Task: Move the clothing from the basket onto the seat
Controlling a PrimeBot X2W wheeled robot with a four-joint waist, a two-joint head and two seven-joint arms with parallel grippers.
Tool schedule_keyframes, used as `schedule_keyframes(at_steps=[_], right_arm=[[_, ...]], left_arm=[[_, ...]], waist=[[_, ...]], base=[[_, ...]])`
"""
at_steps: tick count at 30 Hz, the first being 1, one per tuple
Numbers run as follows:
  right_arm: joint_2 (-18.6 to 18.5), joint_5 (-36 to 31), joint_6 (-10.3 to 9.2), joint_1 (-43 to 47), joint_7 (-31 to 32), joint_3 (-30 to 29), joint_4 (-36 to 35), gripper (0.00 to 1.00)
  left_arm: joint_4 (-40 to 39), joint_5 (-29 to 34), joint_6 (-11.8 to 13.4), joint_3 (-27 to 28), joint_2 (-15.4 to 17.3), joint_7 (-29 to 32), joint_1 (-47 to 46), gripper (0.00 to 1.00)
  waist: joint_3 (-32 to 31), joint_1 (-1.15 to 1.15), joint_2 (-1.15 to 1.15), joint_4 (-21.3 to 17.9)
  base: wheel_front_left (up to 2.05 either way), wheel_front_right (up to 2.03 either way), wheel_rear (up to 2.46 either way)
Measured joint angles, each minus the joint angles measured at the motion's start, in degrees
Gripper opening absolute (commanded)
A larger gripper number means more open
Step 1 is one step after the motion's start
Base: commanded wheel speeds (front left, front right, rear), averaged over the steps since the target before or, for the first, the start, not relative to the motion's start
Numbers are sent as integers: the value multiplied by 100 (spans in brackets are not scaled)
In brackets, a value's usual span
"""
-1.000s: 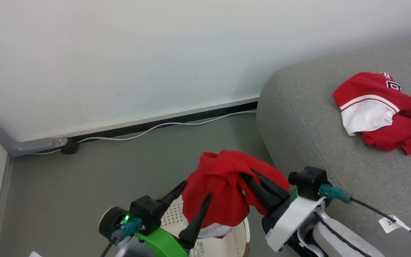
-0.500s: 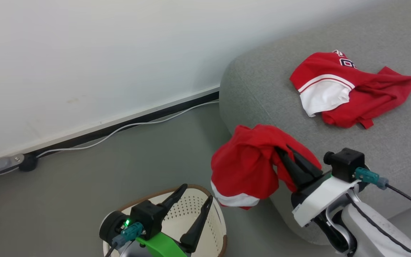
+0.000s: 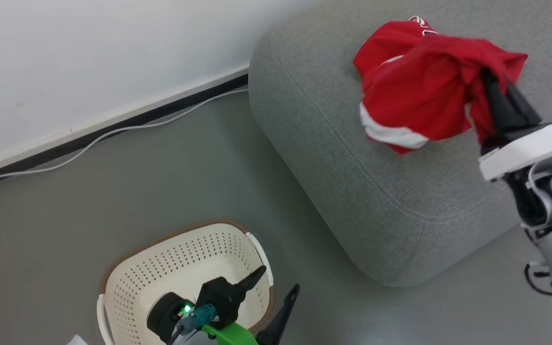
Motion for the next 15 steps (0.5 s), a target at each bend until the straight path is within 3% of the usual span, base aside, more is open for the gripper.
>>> schedule_keyframes(at_steps=[3,10,15], right_arm=[[-265,-34,-26,-432,-2,-276,261,0],[-720,90,-292,-1425,1,-1034,809,0],[-875,236,-326,-1970,1,-1321,1100,0]], left_arm=[[-9,63,1,-74,21,152,-3,100],[-62,293,11,-189,197,504,-9,100],[-221,341,48,-201,328,711,-8,100]], waist=[[253,0,0,-22],[830,0,0,76],[1223,0,0,237]], base=[[0,0,0],[0,0,0],[0,0,0]])
